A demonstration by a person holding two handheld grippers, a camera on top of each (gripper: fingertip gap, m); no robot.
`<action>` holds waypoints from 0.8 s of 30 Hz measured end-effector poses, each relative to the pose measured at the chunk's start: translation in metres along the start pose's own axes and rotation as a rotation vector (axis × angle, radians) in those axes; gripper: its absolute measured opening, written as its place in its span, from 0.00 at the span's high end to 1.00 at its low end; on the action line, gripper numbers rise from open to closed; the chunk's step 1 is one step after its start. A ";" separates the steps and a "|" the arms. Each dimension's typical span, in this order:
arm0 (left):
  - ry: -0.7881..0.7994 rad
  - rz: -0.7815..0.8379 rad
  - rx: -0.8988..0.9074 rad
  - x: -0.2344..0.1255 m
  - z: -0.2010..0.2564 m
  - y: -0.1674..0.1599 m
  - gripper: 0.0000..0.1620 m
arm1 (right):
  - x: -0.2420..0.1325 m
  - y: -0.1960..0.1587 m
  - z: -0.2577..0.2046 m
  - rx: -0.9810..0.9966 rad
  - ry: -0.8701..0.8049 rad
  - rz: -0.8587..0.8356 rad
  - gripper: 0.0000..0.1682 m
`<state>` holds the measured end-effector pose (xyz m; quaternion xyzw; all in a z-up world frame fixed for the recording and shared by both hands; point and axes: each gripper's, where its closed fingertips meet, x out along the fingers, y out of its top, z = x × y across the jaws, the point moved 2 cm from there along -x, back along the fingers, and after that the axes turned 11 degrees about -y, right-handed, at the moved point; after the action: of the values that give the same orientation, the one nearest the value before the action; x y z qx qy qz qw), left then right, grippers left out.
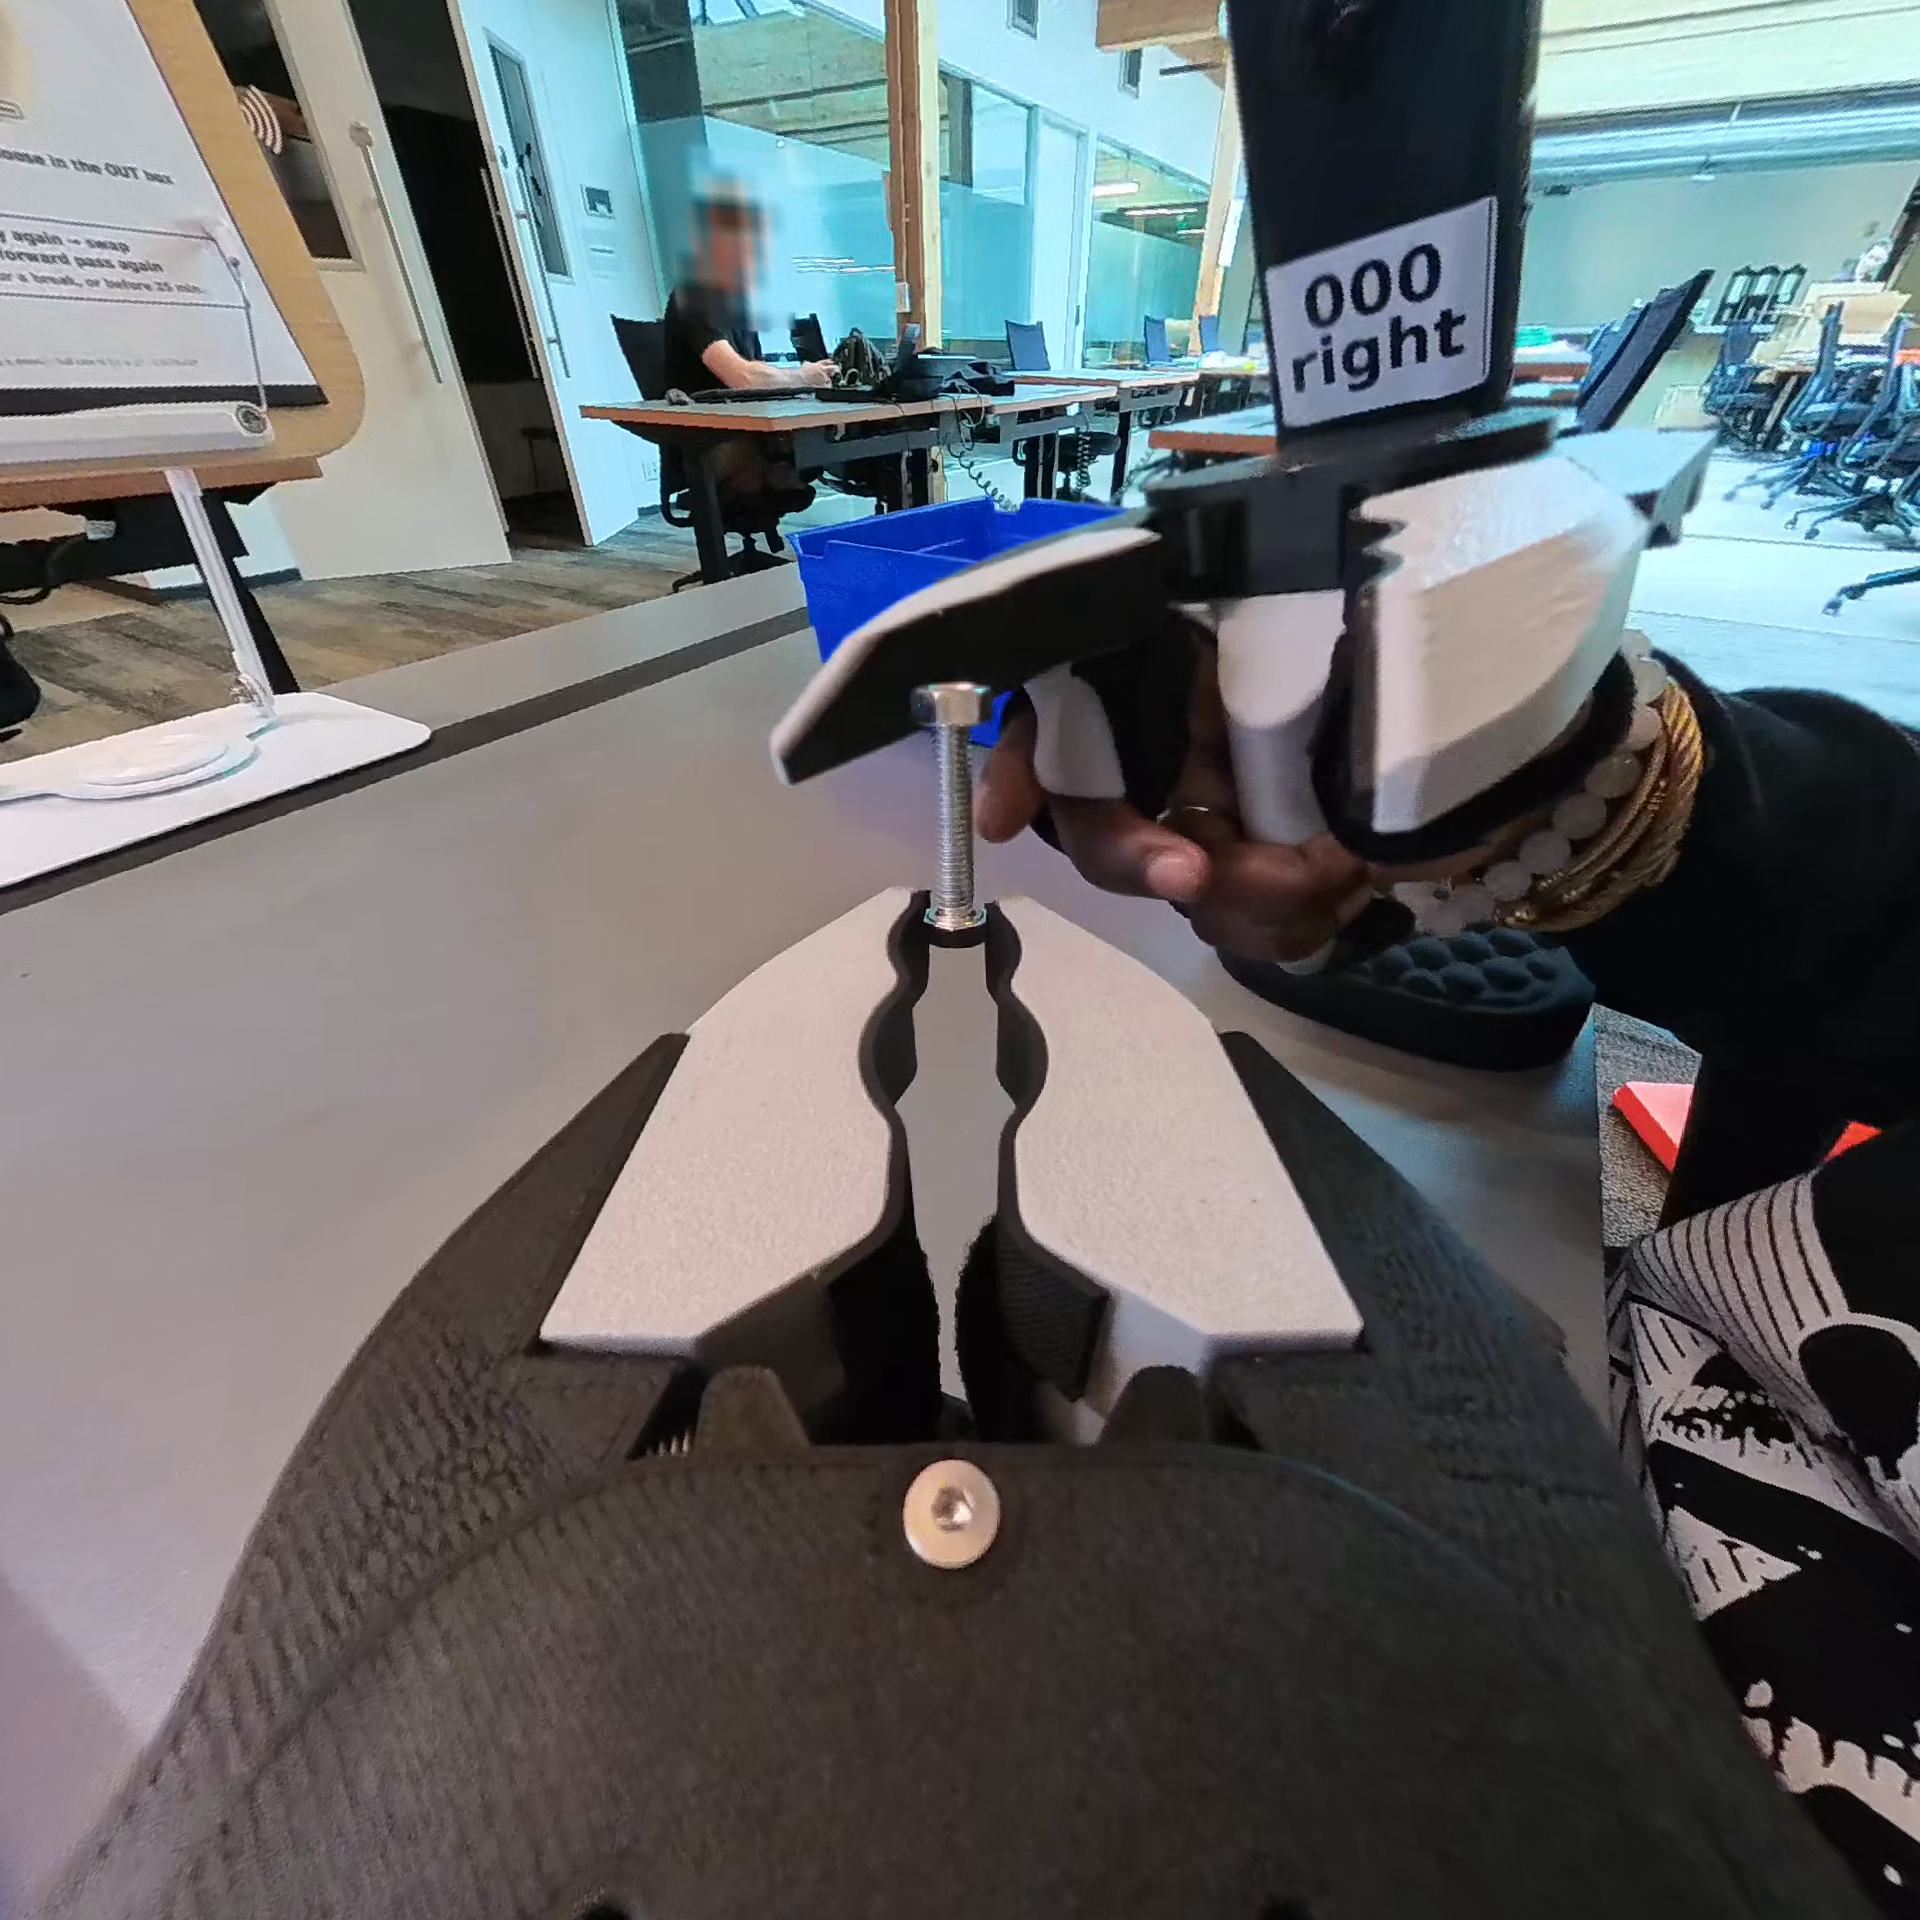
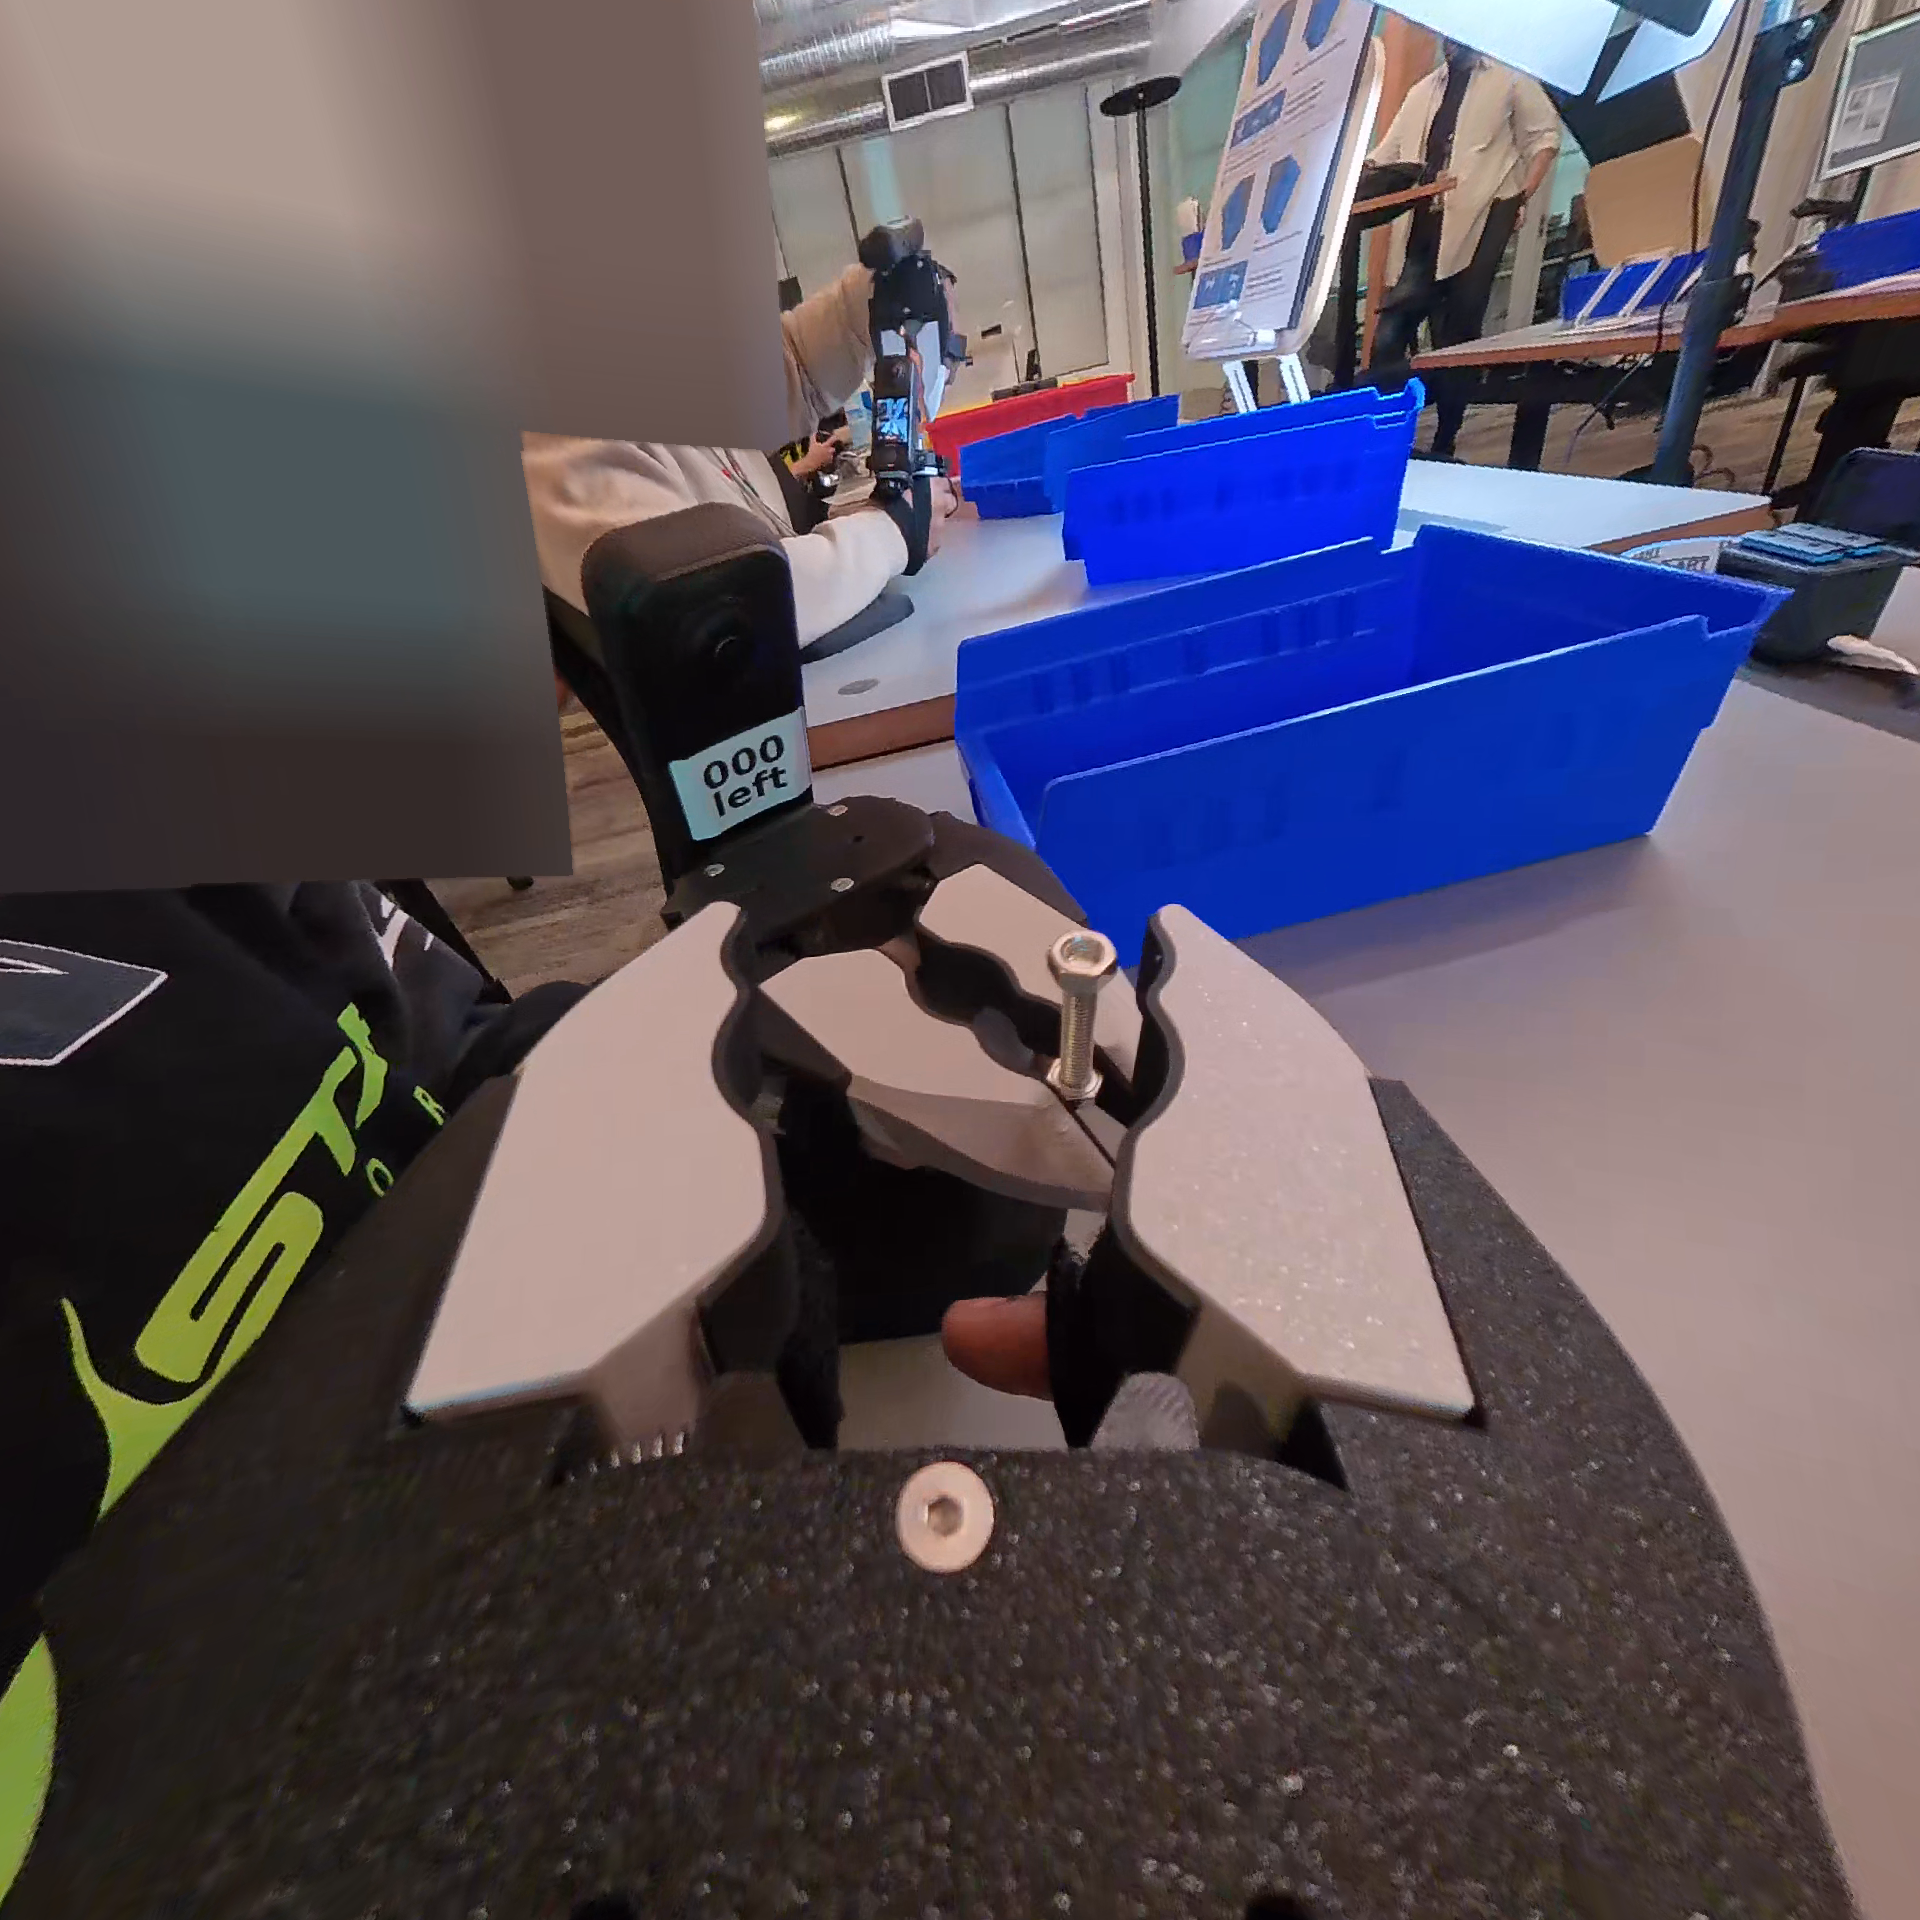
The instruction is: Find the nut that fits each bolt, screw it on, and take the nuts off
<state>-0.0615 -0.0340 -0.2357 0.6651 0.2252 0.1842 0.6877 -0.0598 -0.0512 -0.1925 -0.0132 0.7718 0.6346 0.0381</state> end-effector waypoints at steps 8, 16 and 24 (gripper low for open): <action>0.023 0.006 -0.030 -0.001 -0.005 -0.001 0.94 | -0.007 0.000 0.000 0.016 -0.013 0.021 0.60; 0.012 0.014 -0.028 -0.001 -0.004 0.000 0.94 | -0.003 0.004 0.007 0.017 -0.063 0.076 0.53; 0.035 -0.003 -0.033 -0.001 -0.006 -0.002 0.94 | 0.013 0.000 -0.004 -0.003 -0.016 0.064 0.51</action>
<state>-0.0657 -0.0290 -0.2378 0.6500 0.2353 0.1986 0.6948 -0.0725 -0.0546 -0.1926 0.0167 0.7706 0.6366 0.0239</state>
